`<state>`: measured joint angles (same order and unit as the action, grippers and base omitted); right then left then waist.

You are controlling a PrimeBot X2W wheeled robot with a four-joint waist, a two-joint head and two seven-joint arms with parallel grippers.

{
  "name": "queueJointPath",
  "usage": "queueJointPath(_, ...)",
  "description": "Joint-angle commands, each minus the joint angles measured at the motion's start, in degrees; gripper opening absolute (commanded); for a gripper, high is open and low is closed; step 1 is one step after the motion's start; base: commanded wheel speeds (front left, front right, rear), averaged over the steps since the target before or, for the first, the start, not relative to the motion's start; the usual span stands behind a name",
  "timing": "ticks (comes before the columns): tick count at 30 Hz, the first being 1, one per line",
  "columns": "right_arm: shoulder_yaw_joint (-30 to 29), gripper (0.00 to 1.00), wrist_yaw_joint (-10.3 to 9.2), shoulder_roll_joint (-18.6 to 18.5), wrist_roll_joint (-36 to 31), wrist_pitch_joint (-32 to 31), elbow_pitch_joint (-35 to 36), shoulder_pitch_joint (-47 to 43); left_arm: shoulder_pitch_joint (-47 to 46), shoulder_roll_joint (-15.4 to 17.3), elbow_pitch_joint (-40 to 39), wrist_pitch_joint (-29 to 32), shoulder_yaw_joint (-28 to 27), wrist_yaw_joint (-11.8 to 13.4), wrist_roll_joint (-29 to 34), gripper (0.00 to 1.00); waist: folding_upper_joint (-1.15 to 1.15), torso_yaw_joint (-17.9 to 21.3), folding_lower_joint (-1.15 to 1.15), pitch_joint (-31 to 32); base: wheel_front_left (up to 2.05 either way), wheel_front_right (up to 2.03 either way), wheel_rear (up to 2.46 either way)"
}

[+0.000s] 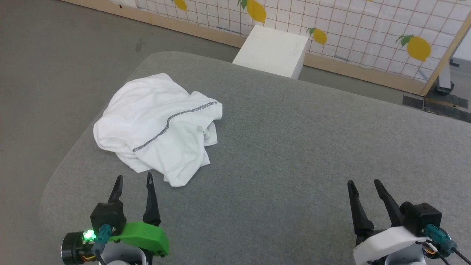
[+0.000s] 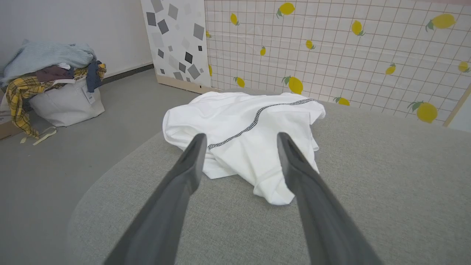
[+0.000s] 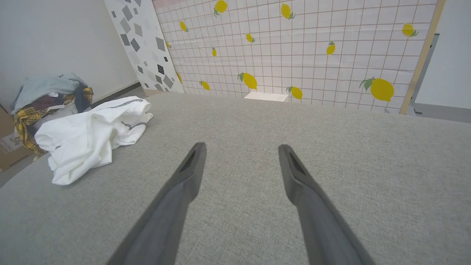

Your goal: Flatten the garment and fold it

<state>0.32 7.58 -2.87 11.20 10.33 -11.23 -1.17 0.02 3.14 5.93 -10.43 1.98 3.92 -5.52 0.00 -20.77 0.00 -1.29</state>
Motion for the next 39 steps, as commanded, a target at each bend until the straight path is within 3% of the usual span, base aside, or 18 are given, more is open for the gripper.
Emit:
queueJointPath(1,0.06,1.0,-0.06,-0.01,0.77,0.72,-0.44,-0.28,0.85,-0.19,0.3,-0.64,0.03,0.49,-0.38,1.0,0.0,-0.43,0.0,-0.15,0.0,0.0,0.0)
queueJointPath(28,0.14,1.0,-0.08,0.0,3.51,3.92,-3.85,-0.51,1.35,-0.25,2.24,-3.82,0.91,1.71,-1.47,1.0,0.0,-5.93,0.0,-0.08,0.0,0.0,0.0)
queueJointPath(39,-0.44,1.0,-0.09,0.0,1.01,4.67,-3.78,-0.37,1.05,-0.26,2.8,-4.57,0.88,2.0,-0.92,1.0,0.0,-7.3,0.0,-0.35,0.0,0.0,0.0)
